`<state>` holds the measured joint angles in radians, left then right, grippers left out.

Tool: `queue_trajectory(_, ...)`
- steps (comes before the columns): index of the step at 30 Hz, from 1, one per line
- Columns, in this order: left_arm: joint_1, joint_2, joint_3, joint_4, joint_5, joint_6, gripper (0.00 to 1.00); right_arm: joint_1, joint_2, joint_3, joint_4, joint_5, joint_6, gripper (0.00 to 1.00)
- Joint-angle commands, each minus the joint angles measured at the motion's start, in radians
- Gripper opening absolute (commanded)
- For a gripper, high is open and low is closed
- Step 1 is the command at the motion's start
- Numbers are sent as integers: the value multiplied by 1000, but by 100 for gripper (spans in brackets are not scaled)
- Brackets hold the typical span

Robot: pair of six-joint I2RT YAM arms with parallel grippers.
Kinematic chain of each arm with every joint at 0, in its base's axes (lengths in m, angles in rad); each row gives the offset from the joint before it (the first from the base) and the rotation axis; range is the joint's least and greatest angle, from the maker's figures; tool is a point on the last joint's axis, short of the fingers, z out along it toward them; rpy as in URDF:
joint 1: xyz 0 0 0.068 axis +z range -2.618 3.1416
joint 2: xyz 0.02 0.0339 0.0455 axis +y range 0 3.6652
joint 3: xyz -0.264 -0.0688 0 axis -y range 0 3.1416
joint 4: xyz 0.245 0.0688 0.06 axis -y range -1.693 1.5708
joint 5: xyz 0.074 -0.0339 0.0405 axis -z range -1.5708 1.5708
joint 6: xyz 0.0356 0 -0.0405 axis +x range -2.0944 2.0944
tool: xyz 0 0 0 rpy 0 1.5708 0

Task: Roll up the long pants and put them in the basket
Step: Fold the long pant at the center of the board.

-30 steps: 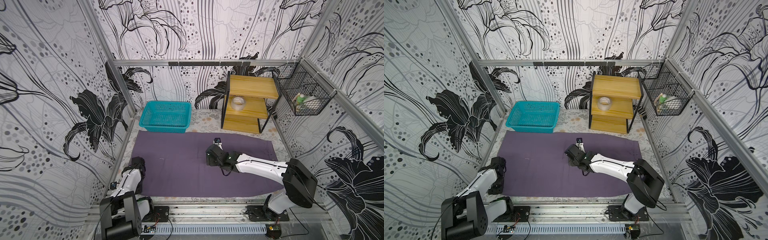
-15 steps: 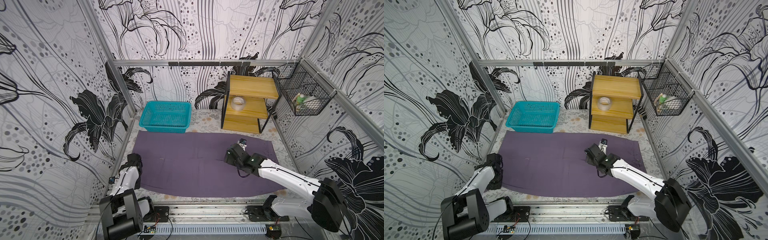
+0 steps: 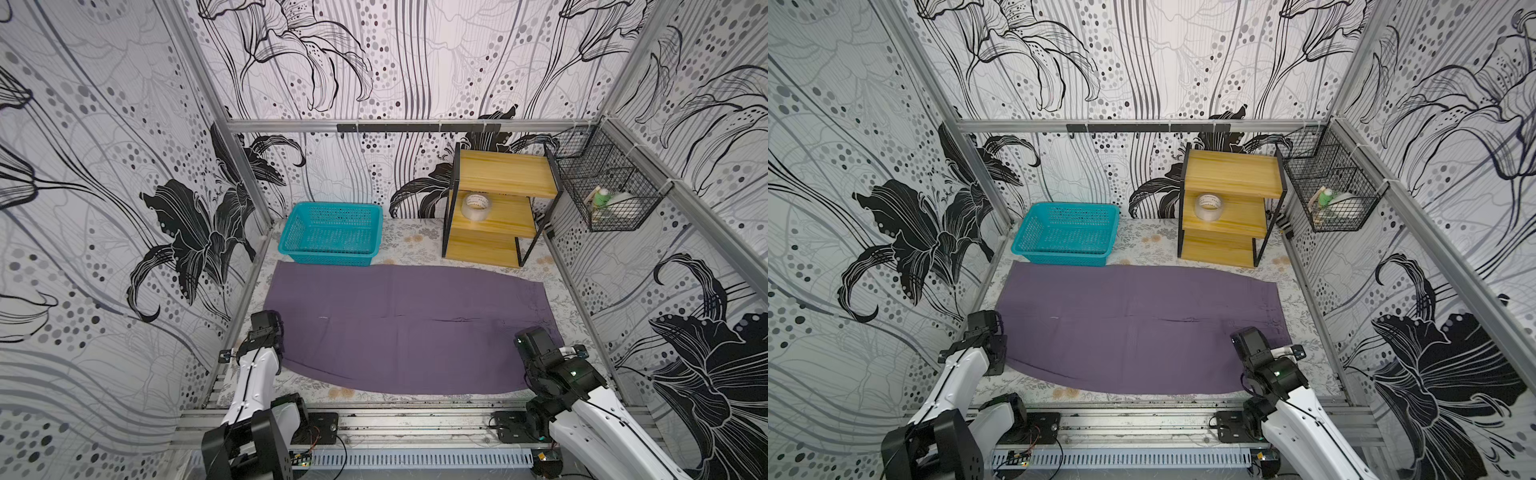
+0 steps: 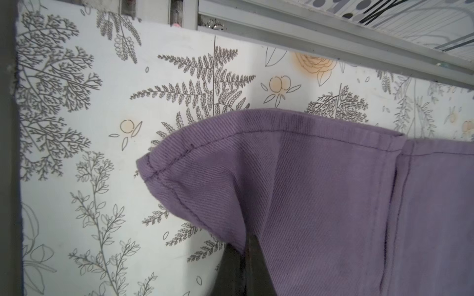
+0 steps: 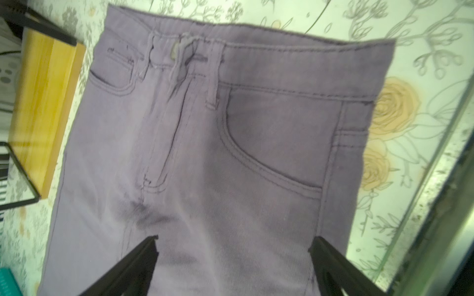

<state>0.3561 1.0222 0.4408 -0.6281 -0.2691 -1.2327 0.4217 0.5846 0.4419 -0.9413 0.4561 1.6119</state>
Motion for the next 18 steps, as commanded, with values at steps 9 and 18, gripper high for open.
queue_trajectory(9,4,103,29,6,7,14,0,-318,433,176,49,-8,-390,95)
queue_trajectory(18,4,153,47,-8,-7,7,0,-696,397,166,15,-114,-547,95)
